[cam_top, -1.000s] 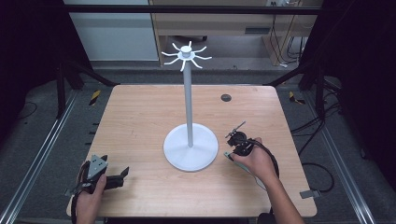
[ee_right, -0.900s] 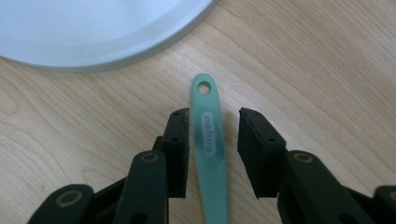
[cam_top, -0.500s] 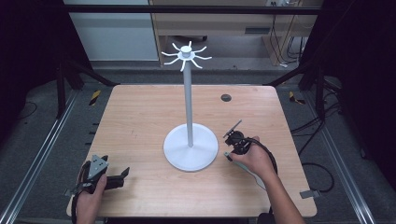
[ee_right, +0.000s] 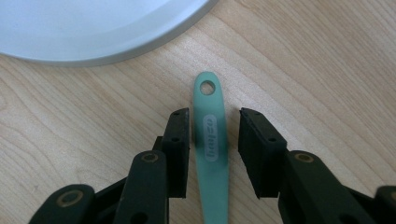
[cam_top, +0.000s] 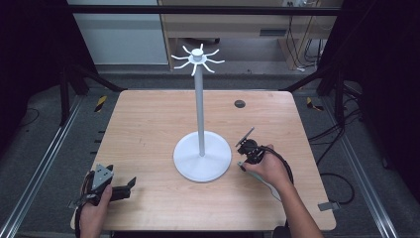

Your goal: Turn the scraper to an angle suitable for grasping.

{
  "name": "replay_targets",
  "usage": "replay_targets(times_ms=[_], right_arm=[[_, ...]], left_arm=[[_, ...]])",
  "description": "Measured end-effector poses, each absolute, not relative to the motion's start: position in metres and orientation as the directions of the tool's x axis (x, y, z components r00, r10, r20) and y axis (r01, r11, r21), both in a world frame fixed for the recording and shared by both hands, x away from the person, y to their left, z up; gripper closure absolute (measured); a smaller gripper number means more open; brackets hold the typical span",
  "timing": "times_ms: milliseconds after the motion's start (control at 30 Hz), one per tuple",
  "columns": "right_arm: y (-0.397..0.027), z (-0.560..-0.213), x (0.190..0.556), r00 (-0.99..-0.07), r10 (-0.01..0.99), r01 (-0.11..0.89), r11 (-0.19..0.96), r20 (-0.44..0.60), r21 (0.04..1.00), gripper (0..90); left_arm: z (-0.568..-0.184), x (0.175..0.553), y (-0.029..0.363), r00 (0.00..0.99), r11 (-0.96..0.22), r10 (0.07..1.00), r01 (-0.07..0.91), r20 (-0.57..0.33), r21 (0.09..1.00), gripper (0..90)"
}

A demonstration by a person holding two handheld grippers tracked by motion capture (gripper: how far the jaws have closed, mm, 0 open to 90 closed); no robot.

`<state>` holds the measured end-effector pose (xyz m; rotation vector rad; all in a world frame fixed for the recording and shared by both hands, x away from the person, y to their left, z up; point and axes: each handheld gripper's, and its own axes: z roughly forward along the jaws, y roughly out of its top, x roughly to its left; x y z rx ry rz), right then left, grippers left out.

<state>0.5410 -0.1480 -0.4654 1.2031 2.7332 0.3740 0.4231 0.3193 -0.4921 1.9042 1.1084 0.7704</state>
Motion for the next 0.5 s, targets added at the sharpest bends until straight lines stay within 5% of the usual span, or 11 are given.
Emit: replay_targets(times_ms=[500], right_arm=[[-0.1467, -0.4678, 0.5437, -0.68, 0.733, 0.703, 0.657, -0.011, 0.272, 70.5]], left_arm=[[-0.4925, 0.4233, 0.3178, 0.441, -0.315, 0.89, 0.417, 0.114, 0.852, 4.4]])
